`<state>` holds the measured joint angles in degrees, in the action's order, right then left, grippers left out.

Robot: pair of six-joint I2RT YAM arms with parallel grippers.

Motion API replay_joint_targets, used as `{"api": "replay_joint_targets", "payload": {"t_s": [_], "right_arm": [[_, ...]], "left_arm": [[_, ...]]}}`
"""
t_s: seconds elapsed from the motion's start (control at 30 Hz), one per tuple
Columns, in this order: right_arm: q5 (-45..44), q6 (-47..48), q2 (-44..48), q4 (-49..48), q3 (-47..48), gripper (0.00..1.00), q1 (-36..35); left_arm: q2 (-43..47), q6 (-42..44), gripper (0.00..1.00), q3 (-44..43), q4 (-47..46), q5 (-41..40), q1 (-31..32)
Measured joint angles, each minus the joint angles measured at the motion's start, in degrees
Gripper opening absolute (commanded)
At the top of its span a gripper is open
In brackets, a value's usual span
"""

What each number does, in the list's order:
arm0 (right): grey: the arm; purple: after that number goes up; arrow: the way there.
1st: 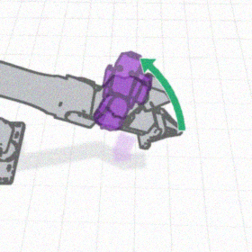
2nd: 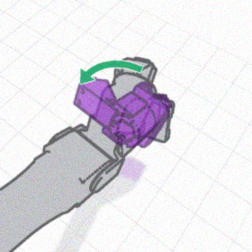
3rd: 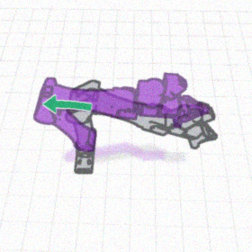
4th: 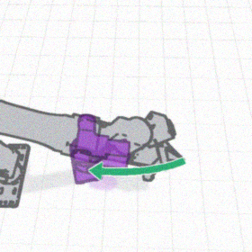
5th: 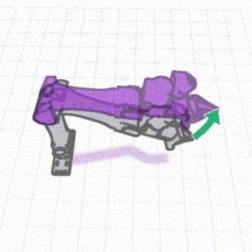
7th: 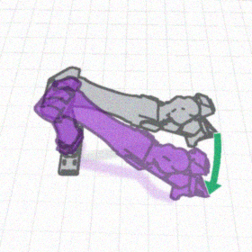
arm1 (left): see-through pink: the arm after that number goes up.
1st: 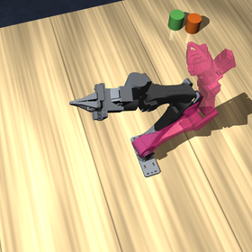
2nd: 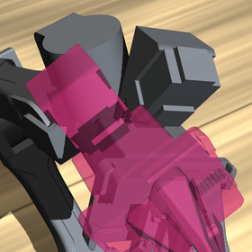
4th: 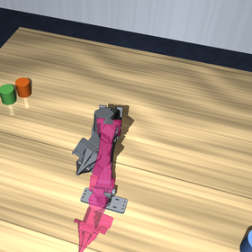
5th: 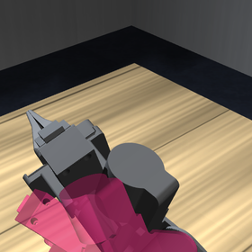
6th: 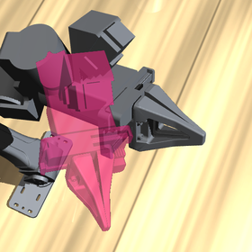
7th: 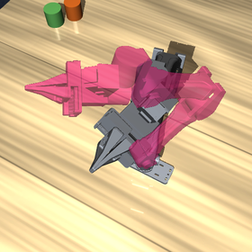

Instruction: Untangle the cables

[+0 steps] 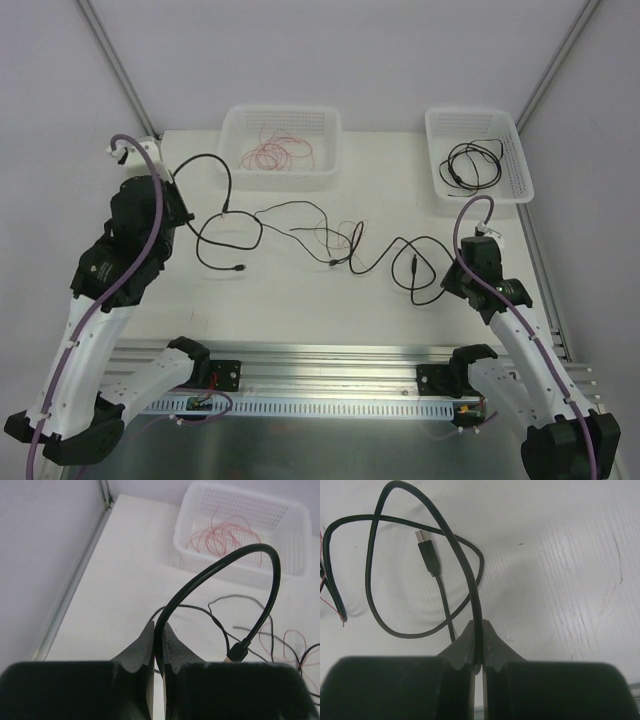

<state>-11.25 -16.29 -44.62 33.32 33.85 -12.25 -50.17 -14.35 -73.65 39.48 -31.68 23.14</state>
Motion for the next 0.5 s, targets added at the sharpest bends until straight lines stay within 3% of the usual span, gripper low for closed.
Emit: {"api": "replay_joint_targets", "payload": {"t_s": [0.23,0.4,0.5], "right_arm": [[0.2,0.02,0.13,0.61,-0.44,0.01,2.03],[0.15,0.02,0.13,1.38,-0.46,0.01,3.26],[0.2,0.04,0.2,1.75,-0.61,0.06,4.39]], "left_arm": [[-0.94,8.39,0.01,-13.6,3.32,-8.52,0.0],[-4.15,15.15,0.01,-16.28,3.89,-20.02,-0.85],[-5.81,17.53,0.01,-16.31,4.15,-24.09,-1.84]]}}
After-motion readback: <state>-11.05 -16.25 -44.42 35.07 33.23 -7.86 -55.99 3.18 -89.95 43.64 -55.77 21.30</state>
